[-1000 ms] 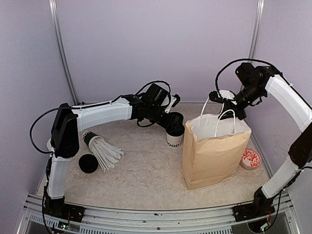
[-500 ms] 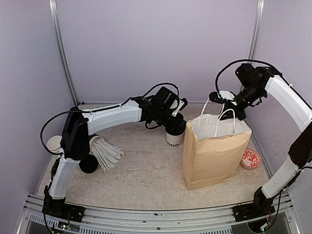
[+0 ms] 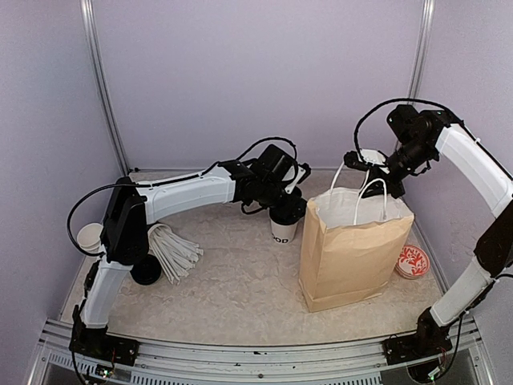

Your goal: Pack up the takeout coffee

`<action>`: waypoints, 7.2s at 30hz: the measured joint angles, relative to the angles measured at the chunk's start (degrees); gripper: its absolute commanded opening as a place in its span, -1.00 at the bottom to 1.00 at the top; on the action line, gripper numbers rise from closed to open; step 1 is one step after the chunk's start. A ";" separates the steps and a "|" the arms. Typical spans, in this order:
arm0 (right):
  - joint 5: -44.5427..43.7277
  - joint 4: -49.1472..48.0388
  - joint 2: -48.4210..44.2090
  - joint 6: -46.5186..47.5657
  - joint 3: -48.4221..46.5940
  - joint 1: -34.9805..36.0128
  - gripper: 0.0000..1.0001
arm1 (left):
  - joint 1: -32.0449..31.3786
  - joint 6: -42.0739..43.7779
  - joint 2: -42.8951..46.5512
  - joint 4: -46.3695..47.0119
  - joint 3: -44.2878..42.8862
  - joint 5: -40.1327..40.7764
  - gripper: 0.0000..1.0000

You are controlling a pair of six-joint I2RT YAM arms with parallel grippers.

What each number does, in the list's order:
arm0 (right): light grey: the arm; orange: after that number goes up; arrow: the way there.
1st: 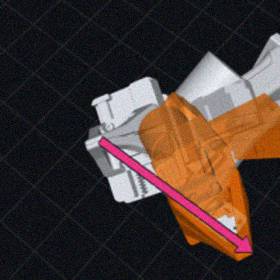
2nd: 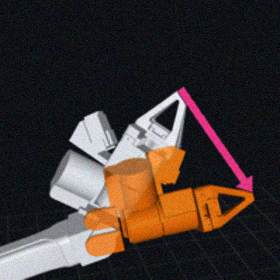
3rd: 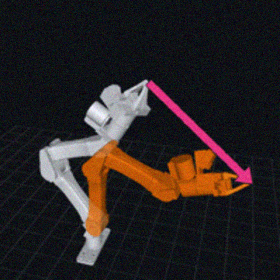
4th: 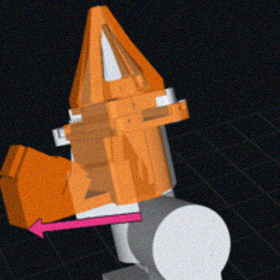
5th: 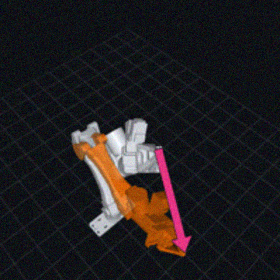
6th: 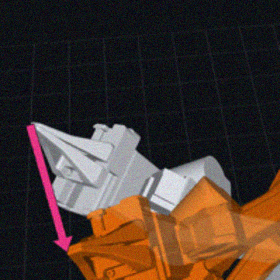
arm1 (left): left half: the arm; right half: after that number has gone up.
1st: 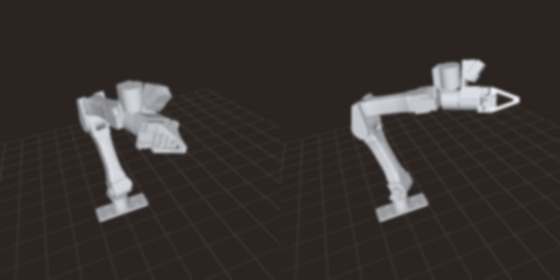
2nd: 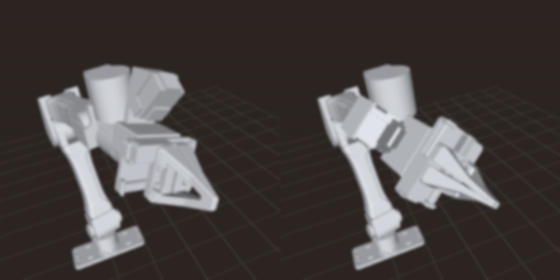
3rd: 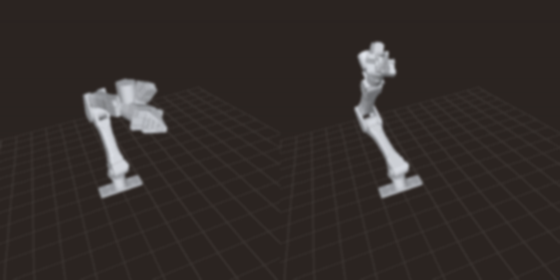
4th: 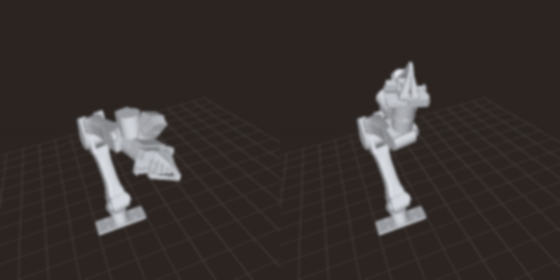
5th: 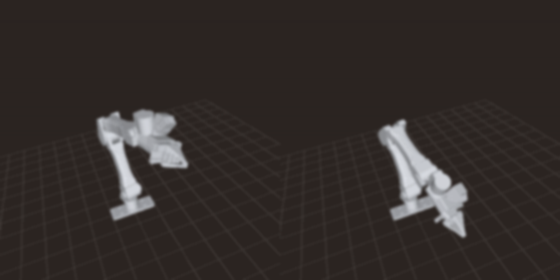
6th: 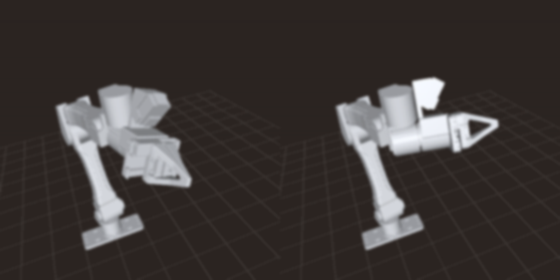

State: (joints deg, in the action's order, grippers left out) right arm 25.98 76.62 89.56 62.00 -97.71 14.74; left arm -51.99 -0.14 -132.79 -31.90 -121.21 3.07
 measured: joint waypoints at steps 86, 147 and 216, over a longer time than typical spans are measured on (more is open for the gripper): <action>7.26 -6.43 10.40 -14.08 -10.25 5.55 -1.00 | -0.70 -8.46 31.69 -21.24 33.81 1.99 0.76; 6.80 -10.01 9.20 -13.81 -7.34 6.54 -1.00 | 0.63 -11.63 25.77 -30.88 24.06 3.65 0.01; 7.06 -10.16 8.11 -14.34 -6.34 9.01 -1.00 | 5.29 -6.56 22.67 -33.70 21.27 3.56 0.35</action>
State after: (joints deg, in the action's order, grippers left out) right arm 33.04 66.46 97.67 47.66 -104.05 23.75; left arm -46.70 -6.70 -110.13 -65.60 -99.94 6.63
